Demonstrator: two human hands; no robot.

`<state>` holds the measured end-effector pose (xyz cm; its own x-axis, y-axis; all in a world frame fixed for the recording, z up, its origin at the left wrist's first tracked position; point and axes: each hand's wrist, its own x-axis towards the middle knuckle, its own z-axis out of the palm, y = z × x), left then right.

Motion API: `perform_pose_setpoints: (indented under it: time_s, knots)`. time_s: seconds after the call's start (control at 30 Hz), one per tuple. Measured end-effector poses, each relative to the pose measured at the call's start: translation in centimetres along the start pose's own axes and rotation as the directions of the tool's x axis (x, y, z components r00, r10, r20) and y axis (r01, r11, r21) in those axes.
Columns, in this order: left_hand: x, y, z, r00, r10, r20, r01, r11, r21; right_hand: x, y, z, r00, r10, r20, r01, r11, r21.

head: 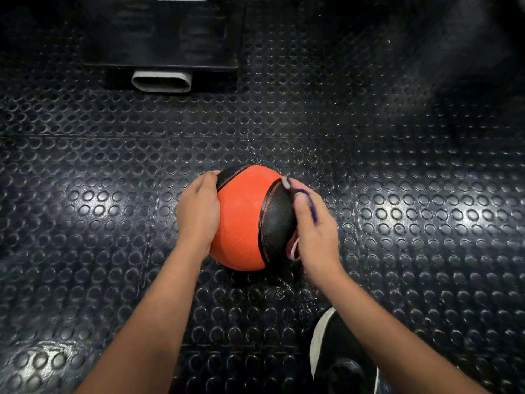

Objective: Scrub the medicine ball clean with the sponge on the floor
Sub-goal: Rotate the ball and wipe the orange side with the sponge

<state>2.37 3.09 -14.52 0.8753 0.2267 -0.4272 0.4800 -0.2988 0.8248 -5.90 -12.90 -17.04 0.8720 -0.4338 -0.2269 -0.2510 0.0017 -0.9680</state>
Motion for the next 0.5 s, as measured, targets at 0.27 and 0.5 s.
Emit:
perform_pose_setpoints:
  time_s: [0.27, 0.5]
  knots:
    - [0.2, -0.2, -0.7, 0.999, 0.01, 0.036, -0.009, 1.0, -0.025, -2.1, -1.2, 0.3, 0.995, -0.068, 0.069, 0.069, 0.998, -0.003]
    - [0.0, 0.0, -0.5, 0.998, 0.019, 0.062, -0.018, 1.0, -0.01, 4.5, 0.7, -0.6, 0.818, 0.547, 0.178, -0.561, 0.827, 0.036]
